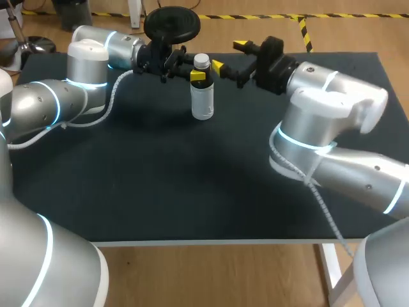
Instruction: Unscrew the bottle cap
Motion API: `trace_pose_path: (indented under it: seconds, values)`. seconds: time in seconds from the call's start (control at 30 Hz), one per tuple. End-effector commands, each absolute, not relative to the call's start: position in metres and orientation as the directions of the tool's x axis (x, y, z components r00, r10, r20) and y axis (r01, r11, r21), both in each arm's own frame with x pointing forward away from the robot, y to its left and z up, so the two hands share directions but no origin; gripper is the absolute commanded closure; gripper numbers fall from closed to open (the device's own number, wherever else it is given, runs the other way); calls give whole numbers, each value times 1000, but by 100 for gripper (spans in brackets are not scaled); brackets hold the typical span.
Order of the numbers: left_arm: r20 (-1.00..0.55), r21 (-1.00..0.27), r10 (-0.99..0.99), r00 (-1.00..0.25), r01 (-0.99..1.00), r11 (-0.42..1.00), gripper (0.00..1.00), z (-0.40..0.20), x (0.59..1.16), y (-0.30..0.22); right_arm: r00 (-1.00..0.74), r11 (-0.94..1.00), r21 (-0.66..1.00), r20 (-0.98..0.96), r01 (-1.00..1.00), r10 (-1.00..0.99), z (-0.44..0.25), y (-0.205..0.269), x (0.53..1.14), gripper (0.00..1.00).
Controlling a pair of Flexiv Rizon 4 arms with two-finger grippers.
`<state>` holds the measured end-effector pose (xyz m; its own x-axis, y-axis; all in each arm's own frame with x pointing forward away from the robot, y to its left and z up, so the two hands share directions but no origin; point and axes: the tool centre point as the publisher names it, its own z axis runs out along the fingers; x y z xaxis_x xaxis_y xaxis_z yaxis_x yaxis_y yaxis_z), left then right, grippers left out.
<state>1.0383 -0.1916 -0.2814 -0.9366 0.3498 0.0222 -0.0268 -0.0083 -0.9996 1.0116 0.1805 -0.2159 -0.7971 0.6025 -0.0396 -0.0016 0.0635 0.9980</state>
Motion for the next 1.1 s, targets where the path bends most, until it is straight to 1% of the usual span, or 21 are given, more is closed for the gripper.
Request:
trace_pose_path:
  seconds: [0.03,0.2,0.47,1.1]
  values:
    - [23,-1000,353,-935,-27,-7,100,-281,1040,-192,-790,30,999,-36,-22,612,-225,195,1017,0]
    - [23,-1000,353,-935,-27,-7,100,-281,1040,-192,-792,38,999,-33,-12,610,-227,209,1020,0]
    - [23,-1000,353,-935,-27,-7,100,-281,1040,-192,-786,81,997,-43,9,617,-228,219,1017,0]
    - [23,-1000,353,-935,-27,-7,100,-281,1040,-192,-801,74,995,5,61,599,-238,235,1029,0]
